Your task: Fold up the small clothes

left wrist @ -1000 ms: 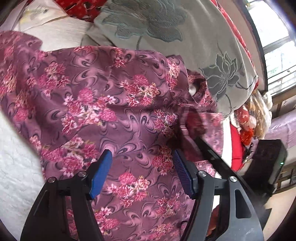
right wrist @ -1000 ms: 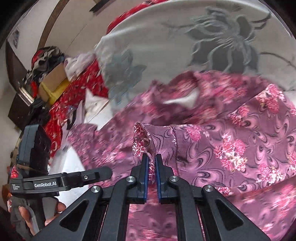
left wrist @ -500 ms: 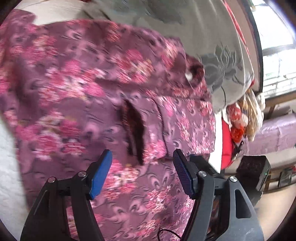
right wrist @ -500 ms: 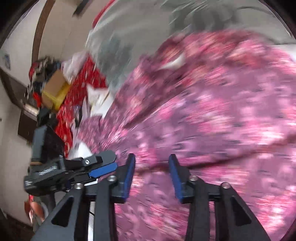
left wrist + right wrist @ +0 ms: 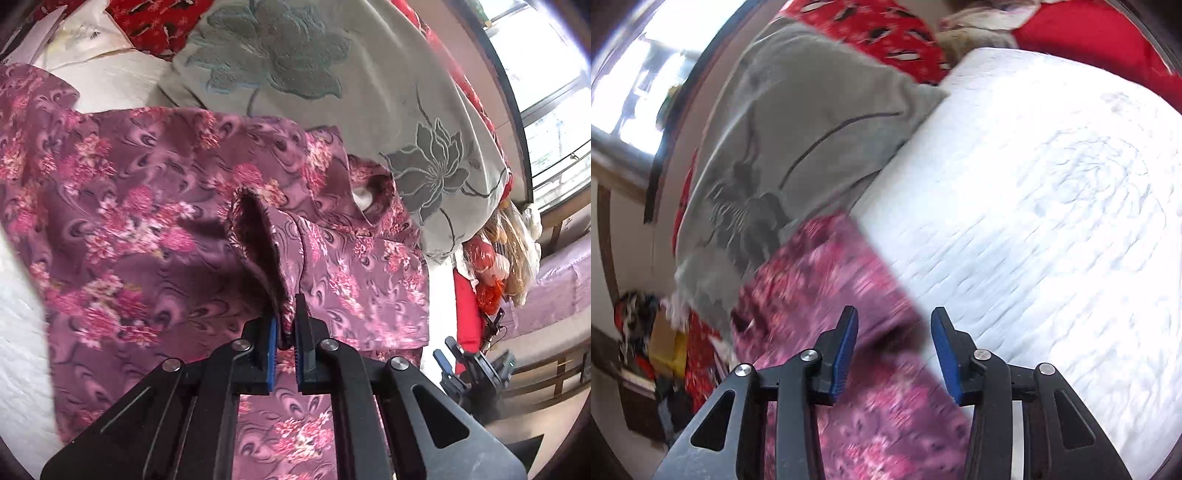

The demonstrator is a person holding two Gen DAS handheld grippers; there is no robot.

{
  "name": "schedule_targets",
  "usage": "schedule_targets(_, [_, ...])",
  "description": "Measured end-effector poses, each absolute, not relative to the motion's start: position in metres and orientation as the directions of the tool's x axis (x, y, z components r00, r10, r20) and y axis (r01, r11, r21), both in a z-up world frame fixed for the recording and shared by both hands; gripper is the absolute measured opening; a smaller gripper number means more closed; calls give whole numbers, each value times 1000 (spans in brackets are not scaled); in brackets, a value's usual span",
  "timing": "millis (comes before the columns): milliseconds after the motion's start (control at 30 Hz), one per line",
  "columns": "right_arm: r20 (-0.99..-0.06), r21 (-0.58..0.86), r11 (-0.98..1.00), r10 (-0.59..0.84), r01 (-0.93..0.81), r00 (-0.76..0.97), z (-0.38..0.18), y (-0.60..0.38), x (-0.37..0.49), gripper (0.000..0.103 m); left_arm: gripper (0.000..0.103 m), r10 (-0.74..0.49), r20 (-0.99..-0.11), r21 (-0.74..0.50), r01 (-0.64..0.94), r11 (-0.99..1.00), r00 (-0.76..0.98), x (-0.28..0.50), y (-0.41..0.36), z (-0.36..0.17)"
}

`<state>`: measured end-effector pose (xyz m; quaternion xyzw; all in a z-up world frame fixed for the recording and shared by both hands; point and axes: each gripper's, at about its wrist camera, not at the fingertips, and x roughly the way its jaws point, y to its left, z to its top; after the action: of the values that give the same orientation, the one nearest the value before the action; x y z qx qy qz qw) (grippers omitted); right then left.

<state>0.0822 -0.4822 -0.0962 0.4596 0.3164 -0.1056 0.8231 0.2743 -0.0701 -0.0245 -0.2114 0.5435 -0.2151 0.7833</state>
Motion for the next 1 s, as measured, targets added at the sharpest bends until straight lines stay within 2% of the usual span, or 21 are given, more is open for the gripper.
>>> schedule_targets(100, [-621, 706, 529, 144, 470, 770, -111, -490, 100, 45, 5, -554, -786, -551, 97, 829, 274, 278, -71, -35])
schedule_targets(200, [-609, 735, 523, 229, 432, 759, -125, -476, 128, 45, 5, -547, -799, -543, 91, 835, 248, 278, -77, -43])
schedule_targets(300, [-609, 699, 605, 222, 382, 762, -111, -464, 135, 9, 5, -550, -796, -545, 97, 833, 255, 275, -79, -44])
schedule_targets(333, [-589, 688, 634, 205, 353, 781, -101, -459, 132, 9, 5, -548, -797, -543, 96, 834, 255, 273, -80, -44])
schedule_targets(467, [-528, 682, 664, 156, 307, 835, -87, -452, 110, 8, 6, -521, -821, -520, 71, 851, 234, 273, -75, -60])
schedule_targets(600, [-650, 637, 653, 169, 410, 741, -123, -456, 107, 9, 7, -494, -848, -494, 50, 868, 191, 270, -72, -75])
schedule_targets(700, [-636, 665, 616, 171, 423, 752, -120, -461, 101, 18, 7, -480, -849, -475, 80, 876, 223, 262, -65, -60])
schedule_targets(800, [-603, 666, 625, 128, 408, 788, -95, -462, 95, 22, 9, -511, -812, -501, 111, 858, 282, 257, -62, -34])
schedule_targets(833, [-587, 667, 634, 125, 391, 800, -89, -460, 94, 27, 12, -521, -798, -508, 124, 852, 302, 257, -64, -26])
schedule_targets(900, [-564, 654, 672, 125, 349, 816, -75, -447, 99, 36, 31, -523, -788, -506, 141, 851, 325, 260, -70, -20])
schedule_targets(967, [-570, 623, 715, 136, 318, 810, -69, -428, 107, 39, 38, -492, -805, -472, 146, 869, 332, 267, -84, -26])
schedule_targets(1000, [-576, 608, 730, 135, 312, 806, -67, -422, 112, 39, 38, -480, -816, -456, 151, 877, 323, 270, -90, -33])
